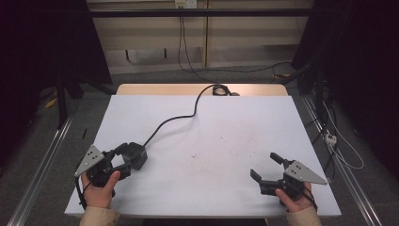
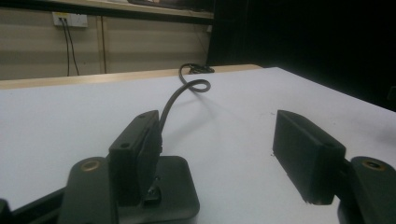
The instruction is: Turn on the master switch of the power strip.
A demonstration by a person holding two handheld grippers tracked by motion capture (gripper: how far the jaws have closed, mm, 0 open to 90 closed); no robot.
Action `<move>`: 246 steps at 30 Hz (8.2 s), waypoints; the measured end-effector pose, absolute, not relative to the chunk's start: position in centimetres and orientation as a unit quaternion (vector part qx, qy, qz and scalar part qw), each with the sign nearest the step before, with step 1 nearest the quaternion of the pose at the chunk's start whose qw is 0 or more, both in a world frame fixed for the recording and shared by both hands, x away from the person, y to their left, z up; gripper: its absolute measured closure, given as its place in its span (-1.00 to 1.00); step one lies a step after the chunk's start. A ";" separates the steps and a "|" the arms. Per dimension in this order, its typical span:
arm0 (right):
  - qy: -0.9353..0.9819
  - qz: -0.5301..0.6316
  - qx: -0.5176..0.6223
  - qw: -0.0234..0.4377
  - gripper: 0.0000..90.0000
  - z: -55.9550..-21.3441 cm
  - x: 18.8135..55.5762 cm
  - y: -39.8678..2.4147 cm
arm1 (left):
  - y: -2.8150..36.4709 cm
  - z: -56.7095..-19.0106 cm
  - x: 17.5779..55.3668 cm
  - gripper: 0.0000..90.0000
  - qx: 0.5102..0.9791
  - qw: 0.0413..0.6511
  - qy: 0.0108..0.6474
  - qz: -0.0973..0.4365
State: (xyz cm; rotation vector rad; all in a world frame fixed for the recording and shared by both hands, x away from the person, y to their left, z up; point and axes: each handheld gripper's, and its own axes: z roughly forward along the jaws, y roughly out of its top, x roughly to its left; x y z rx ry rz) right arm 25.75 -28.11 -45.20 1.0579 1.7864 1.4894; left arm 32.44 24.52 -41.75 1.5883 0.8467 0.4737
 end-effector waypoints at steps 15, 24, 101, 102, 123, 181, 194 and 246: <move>0.669 0.558 0.394 0.291 -0.92 -45.2 25.9 -28.0 | 25.3 -41.3 32.9 0.17 0.686 0.588 0.378 0.201; 0.670 0.558 0.394 0.291 -0.92 -45.2 25.9 -27.9 | 25.3 -41.5 33.0 0.35 0.685 0.585 0.389 0.193; 0.670 0.555 0.394 0.296 -0.92 -45.1 25.7 -28.2 | 25.6 -42.2 34.4 1.00 0.710 0.548 0.409 0.166; 0.671 0.554 0.394 0.296 -0.92 -45.1 25.7 -28.2 | 25.7 -42.2 34.4 1.00 0.711 0.548 0.410 0.166; 0.671 0.555 0.392 0.297 -0.92 -45.1 25.7 -28.1 | 25.9 -42.5 34.5 1.00 0.719 0.527 0.420 0.171; 0.672 0.553 0.393 0.297 -0.92 -45.1 25.6 -28.2 | 25.6 -43.0 34.3 1.00 0.731 0.503 0.420 0.191; 0.671 0.553 0.395 0.298 -0.92 -45.1 25.6 -28.2 | 25.4 -42.9 34.2 1.00 0.737 0.493 0.418 0.199; 0.671 0.551 0.395 0.301 -0.92 -45.1 25.5 -28.2 | 25.5 -43.2 34.4 1.00 0.736 0.492 0.424 0.191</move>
